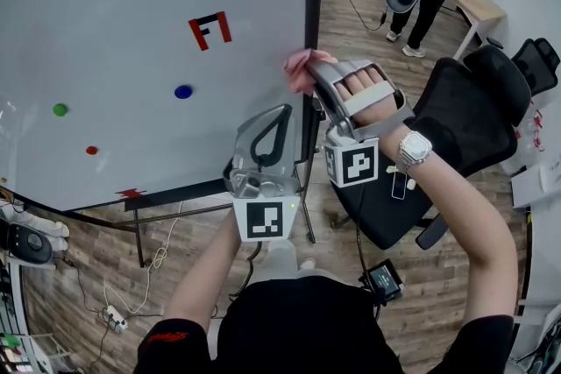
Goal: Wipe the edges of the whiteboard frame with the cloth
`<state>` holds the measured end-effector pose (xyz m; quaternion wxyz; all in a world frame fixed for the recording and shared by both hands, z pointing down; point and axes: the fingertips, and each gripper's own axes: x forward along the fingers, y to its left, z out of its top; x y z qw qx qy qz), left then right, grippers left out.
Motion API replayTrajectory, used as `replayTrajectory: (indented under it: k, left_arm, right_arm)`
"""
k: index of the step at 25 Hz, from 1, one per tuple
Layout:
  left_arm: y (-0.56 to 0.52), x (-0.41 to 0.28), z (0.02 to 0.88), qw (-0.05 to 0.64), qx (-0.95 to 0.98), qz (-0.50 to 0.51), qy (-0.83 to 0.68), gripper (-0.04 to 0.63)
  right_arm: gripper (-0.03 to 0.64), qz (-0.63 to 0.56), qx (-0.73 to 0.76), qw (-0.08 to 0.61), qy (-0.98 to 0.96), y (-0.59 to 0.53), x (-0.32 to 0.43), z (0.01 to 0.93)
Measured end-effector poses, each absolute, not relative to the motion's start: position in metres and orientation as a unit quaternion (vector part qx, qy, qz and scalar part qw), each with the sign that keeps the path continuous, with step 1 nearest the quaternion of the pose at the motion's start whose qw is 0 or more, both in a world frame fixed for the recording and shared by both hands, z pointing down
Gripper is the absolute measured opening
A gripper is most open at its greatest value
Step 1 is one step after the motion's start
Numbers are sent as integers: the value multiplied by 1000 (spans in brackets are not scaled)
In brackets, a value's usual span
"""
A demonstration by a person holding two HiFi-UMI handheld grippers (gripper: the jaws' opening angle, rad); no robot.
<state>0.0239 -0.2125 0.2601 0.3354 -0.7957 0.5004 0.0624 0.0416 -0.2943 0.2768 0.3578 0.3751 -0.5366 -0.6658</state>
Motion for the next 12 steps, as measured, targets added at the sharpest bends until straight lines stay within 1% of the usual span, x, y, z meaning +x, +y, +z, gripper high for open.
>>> replayTrajectory:
  k: [5,12]
  left_arm:
    - [-214,24,270,321,-799,62,504,-3]
    - [-215,28,273,321,-802,65,500,-3]
  right_arm:
    - [46,-658,373,368,-541,-294,43,288]
    - [46,-654,376,366,-545,-292,44,298]
